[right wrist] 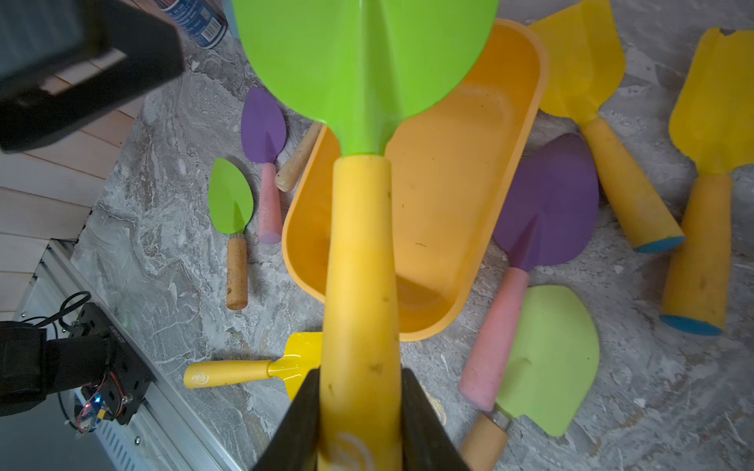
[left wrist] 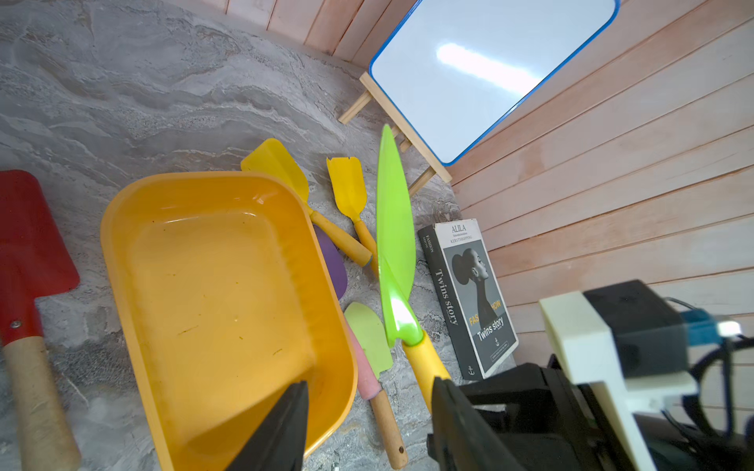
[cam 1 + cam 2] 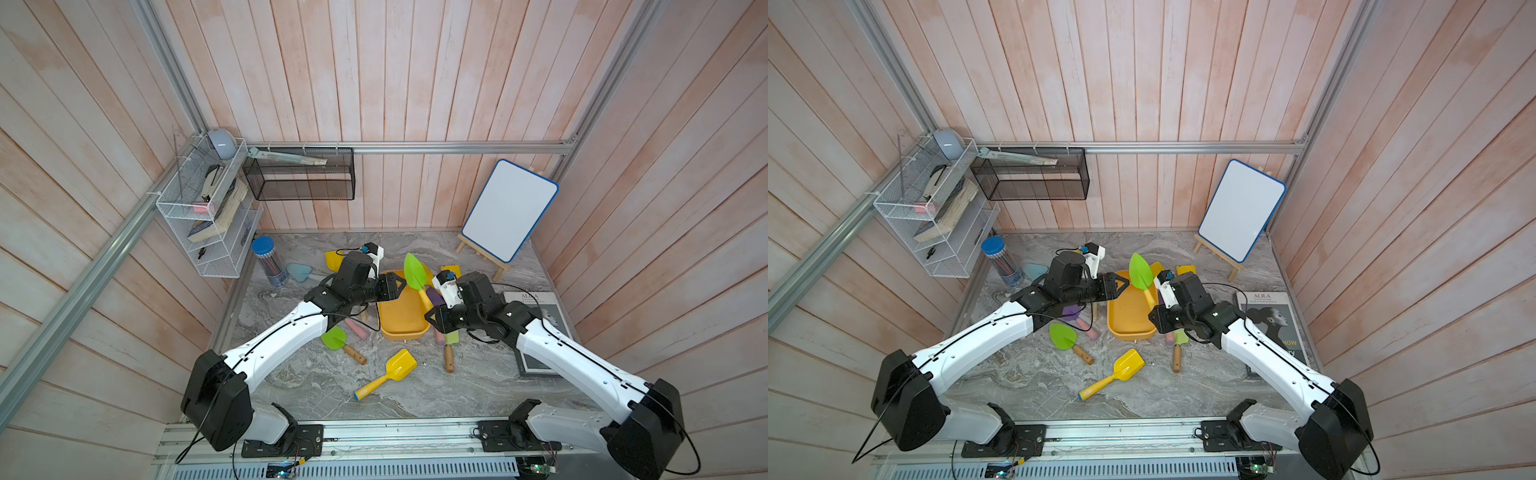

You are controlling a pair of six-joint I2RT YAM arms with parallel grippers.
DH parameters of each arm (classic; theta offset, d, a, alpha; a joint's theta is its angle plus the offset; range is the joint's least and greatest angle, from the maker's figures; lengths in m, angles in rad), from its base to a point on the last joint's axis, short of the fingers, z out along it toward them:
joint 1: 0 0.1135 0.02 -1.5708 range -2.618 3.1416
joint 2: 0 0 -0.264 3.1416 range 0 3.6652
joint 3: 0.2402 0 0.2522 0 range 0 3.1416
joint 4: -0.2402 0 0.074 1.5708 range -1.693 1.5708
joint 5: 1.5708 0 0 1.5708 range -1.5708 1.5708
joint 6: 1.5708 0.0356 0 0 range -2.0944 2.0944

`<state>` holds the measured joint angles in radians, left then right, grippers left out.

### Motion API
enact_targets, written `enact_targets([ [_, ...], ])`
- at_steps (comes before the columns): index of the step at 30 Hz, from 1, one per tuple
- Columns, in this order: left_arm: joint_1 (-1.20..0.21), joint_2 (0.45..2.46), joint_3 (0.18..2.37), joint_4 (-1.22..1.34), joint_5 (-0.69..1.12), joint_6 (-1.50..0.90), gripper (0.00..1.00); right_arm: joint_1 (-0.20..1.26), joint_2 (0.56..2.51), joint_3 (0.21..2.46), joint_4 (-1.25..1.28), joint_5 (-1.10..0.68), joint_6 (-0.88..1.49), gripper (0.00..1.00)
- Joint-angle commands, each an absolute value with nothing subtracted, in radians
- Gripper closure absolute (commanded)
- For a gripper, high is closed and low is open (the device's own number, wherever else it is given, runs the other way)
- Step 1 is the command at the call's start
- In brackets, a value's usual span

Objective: Put the shovel into the storage box
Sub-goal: Place the shovel in the storage box.

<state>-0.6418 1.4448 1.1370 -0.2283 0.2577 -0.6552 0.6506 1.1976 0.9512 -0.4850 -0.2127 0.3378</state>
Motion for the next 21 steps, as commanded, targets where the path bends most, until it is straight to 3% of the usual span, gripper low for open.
enact_targets([
  [1, -0.646, 1.466, 1.161, -0.181, 0.269, -0.643, 0.46, 0.666, 1.203, 0.986, -0.438, -0.241, 0.345, 1.0],
  [9, -0.645, 1.483, 1.143, -0.089, 0.263, -0.653, 0.47, 0.686, 1.221, 0.993, -0.433, -0.265, 0.336, 1.0],
  [13, -0.645, 1.498, 1.149, -0.089, 0.264, -0.657, 0.58, 0.687, 1.221, 0.991, -0.434, -0.263, 0.339, 1.0],
  [21, -0.645, 1.508, 1.145, -0.094, 0.248, -0.669, 0.66, 0.688, 1.226, 0.997, -0.426, -0.254, 0.357, 1.0],
])
